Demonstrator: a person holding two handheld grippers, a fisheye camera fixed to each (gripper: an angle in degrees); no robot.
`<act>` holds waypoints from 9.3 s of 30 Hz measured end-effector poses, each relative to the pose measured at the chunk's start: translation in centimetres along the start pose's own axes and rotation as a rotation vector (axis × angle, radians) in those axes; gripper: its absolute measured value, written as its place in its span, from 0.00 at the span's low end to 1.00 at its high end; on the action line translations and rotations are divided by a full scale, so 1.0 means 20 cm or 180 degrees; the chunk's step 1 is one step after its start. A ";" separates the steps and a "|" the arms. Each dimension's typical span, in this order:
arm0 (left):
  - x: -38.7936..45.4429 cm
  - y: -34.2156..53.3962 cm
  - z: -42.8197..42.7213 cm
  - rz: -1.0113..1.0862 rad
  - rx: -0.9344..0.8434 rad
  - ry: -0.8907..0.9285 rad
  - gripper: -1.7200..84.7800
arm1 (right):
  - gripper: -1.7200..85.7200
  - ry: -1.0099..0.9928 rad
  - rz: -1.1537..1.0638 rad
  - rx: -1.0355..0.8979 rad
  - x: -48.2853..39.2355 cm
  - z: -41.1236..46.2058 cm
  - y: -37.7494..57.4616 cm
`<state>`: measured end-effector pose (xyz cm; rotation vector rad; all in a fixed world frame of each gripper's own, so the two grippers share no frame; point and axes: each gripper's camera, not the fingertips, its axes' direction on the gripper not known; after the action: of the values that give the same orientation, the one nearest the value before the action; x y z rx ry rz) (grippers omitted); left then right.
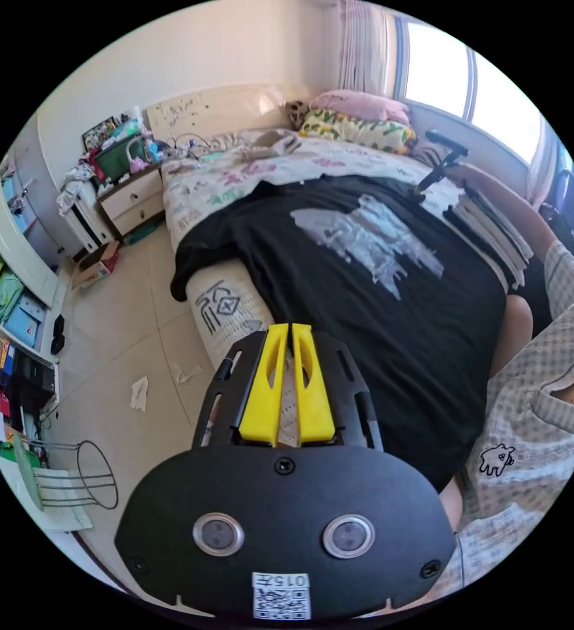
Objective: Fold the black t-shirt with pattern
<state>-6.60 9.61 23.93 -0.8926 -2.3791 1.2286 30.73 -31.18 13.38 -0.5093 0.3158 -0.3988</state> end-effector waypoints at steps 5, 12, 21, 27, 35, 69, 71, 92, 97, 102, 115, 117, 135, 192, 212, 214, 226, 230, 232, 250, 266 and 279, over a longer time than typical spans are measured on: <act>-0.07 0.09 0.04 -0.0186 -0.0013 0.0181 0.02 | 0.01 0.1439 -0.0035 -0.0563 -0.11 0.09 0.25; -0.09 0.22 -0.12 -0.0411 -0.0021 0.0163 0.01 | 0.04 0.1718 -0.0104 -0.1109 -0.18 0.18 0.56; 0.03 0.72 -0.52 -0.0517 0.0123 0.0263 0.05 | 0.08 0.1083 -0.0713 0.0454 -0.45 -0.05 1.44; 0.09 0.97 -0.58 -0.0506 0.0071 0.0517 0.11 | 0.08 0.0351 -0.1227 0.1467 -0.62 0.21 2.47; 0.02 1.07 -0.58 -0.0755 0.0194 0.0779 0.12 | 0.13 -0.0847 -0.0406 0.1469 -0.22 0.64 3.09; 0.01 1.22 -0.46 -0.0711 0.0122 0.0840 0.10 | 0.03 -0.1048 -0.0454 0.1465 0.08 0.74 3.98; 0.03 1.22 -0.36 -0.0727 0.0089 0.0945 0.10 | 0.04 -0.1187 -0.0384 0.1400 0.10 0.77 3.93; 0.29 1.36 -0.02 -0.0607 -0.0388 0.0194 0.03 | 0.02 -0.1181 0.0045 0.1518 0.16 0.58 3.92; 0.33 1.48 -0.22 -0.0819 0.0224 -0.0231 0.05 | 0.01 -0.0860 0.0045 0.2467 0.14 0.21 4.02; 0.55 1.57 -0.57 -0.0843 0.2052 -0.0834 0.07 | 0.01 -0.0112 0.0050 0.3914 0.00 -0.22 4.08; 1.15 0.19 0.16 0.0558 0.1720 0.0292 0.03 | 0.02 0.0018 -0.0254 0.3370 0.16 -0.73 2.69; 1.26 -0.04 0.37 0.0822 0.1482 0.0480 0.03 | 0.02 0.0059 -0.0266 0.3008 0.24 -0.78 2.44; 2.05 -1.37 2.09 0.1673 -0.0206 0.1141 0.10 | 0.08 -0.0431 0.0273 0.0456 1.20 -0.43 0.50; 0.19 -1.31 2.01 -0.0168 0.0468 0.0576 0.12 | 0.09 -0.0798 -0.1569 0.1627 -0.07 -0.33 0.36; -0.25 -1.38 2.00 -0.0422 0.0791 0.1119 0.03 | 0.01 0.0357 -0.2390 0.1522 -0.79 0.07 0.68; -0.25 -1.40 2.00 -0.0336 0.0673 0.1096 0.08 | 0.01 0.0404 -0.2415 0.1485 -0.81 0.11 0.69; -0.36 -1.41 2.01 -0.0479 0.0662 0.1442 0.02 | 0.03 0.0321 -0.2646 0.1321 -0.94 0.26 0.75; -0.44 -1.40 2.08 -0.0643 0.0344 0.1499 0.04 | 0.06 0.0440 -0.2666 0.1077 -0.98 0.33 0.74; -0.45 -1.39 2.09 -0.0664 0.0244 0.1448 0.07 | 0.08 0.0385 -0.2709 0.1052 -0.95 0.29 0.77; 0.48 -2.09 2.21 0.0217 -0.0128 0.0961 0.11 | 0.08 0.0709 -0.2138 0.0912 -0.68 0.42 0.68; 0.51 -2.04 2.17 -0.0311 0.0322 0.0940 0.10 | 0.05 0.0868 -0.1808 0.0734 -0.62 0.50 0.63; 0.53 -1.44 1.80 0.0080 0.0210 -0.0010 0.13 | 0.07 0.0215 -0.2187 0.1326 -0.73 0.46 0.61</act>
<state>-44.75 -18.07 26.47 -0.9033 -2.3221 1.3109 25.04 -11.27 17.38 -0.1791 0.1056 -1.1238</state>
